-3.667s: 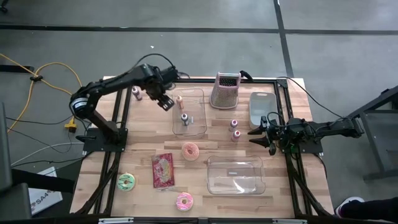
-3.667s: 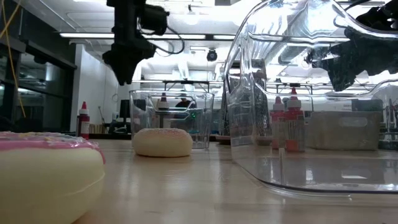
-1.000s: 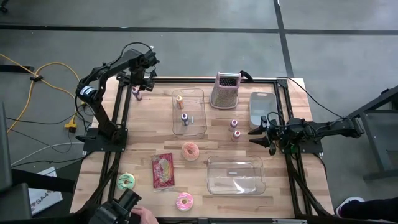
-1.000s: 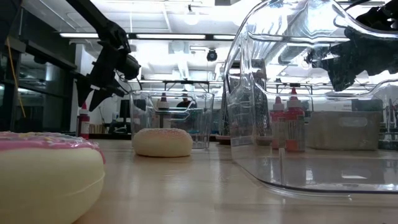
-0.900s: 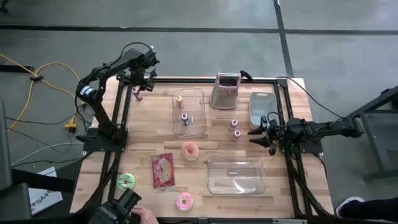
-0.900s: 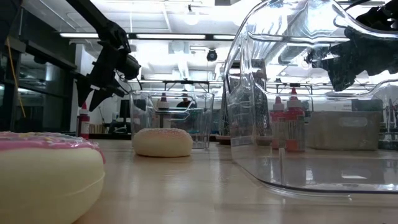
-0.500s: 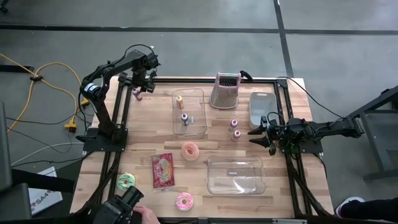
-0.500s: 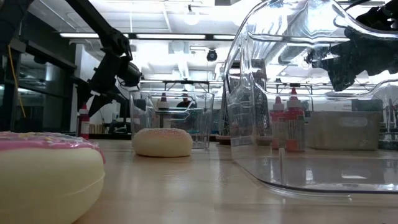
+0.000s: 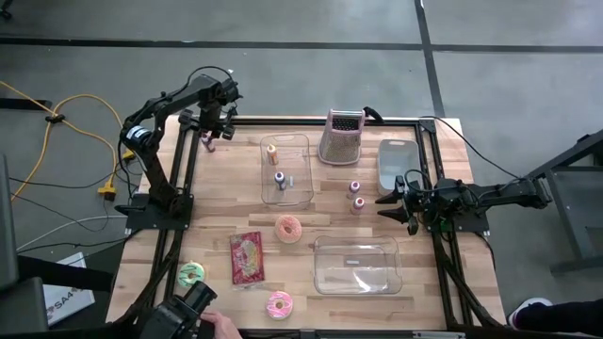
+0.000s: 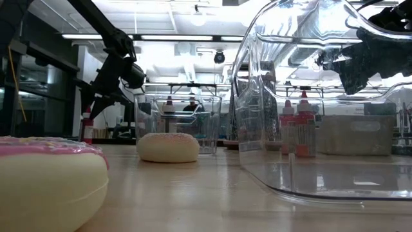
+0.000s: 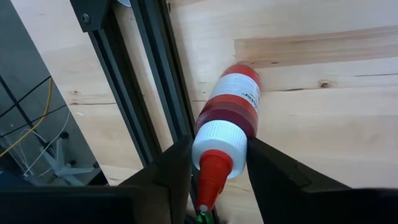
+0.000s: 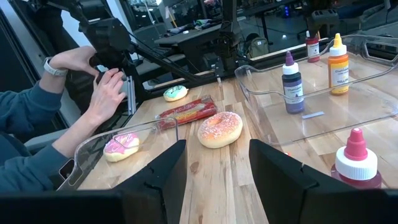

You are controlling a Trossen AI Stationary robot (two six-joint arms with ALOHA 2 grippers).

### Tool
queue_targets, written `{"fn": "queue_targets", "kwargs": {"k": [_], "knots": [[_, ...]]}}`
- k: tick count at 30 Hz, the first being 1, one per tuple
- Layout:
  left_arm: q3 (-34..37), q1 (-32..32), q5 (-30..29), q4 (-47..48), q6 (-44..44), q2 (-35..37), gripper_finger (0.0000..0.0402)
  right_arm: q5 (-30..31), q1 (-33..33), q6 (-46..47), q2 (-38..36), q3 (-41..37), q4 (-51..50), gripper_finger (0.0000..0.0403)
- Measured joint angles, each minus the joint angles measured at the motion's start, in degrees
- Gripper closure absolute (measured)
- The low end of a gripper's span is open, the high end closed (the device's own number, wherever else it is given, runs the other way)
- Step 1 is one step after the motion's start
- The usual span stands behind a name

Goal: Pick & Place Food Item
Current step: Put the left red food coloring bottle into the top transparent bin

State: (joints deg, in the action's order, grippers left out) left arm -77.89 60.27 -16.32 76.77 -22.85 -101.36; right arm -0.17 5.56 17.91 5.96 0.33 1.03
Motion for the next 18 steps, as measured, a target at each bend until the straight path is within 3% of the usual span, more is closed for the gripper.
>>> {"fn": "queue_targets", "kwargs": {"k": [18], "knots": [[0.00,0.00,2.69,0.20,1.69,0.77,0.0290,-0.01,0.00,0.00,0.00,-0.01,-0.01,0.0241]]}}
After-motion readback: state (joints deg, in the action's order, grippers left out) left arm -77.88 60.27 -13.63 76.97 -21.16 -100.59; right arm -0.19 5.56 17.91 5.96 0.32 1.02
